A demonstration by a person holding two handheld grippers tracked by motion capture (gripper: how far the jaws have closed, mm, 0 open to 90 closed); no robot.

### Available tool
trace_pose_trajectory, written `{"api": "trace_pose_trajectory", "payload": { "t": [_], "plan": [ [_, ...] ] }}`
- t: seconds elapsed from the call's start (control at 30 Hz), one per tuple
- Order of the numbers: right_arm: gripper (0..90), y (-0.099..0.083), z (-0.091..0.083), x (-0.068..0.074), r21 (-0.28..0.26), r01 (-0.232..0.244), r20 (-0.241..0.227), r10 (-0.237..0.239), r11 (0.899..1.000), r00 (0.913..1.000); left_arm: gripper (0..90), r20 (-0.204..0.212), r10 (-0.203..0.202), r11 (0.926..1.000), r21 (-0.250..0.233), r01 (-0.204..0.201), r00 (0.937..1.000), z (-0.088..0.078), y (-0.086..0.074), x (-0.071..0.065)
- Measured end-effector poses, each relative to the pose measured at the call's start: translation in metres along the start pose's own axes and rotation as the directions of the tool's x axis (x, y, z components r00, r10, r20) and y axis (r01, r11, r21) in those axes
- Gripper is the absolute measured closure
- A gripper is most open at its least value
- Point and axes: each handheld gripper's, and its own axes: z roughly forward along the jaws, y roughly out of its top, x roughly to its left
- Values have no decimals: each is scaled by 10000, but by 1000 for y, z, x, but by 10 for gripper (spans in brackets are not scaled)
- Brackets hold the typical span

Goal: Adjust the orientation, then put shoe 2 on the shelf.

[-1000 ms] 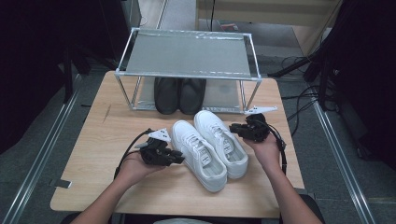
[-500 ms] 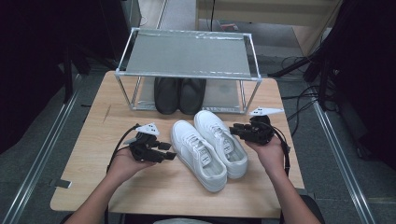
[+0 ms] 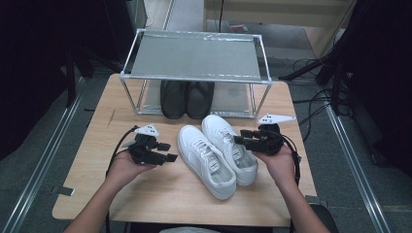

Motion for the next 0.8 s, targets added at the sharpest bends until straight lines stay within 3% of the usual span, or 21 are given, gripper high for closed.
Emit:
{"api": "trace_pose_trajectory", "payload": {
  "t": [0.17, 0.37, 0.8],
  "plan": [
    [559, 0, -2, 8, -85, 30, -10, -30, 10000, 10000, 408, 47, 162, 9999, -31, -162, 9999, 1, 3, 1],
    [530, -2, -3, 18, -57, 94, 2, -94, 9999, 10000, 409, 40, 85, 9997, -238, -84, 10000, 3, 6, 5],
    [488, -6, 0, 39, -6, 375, 14, -375, 9993, 9993, 409, -131, 238, 9997, 21, -238, 9996, 6, 14, 12]
  ]
}}
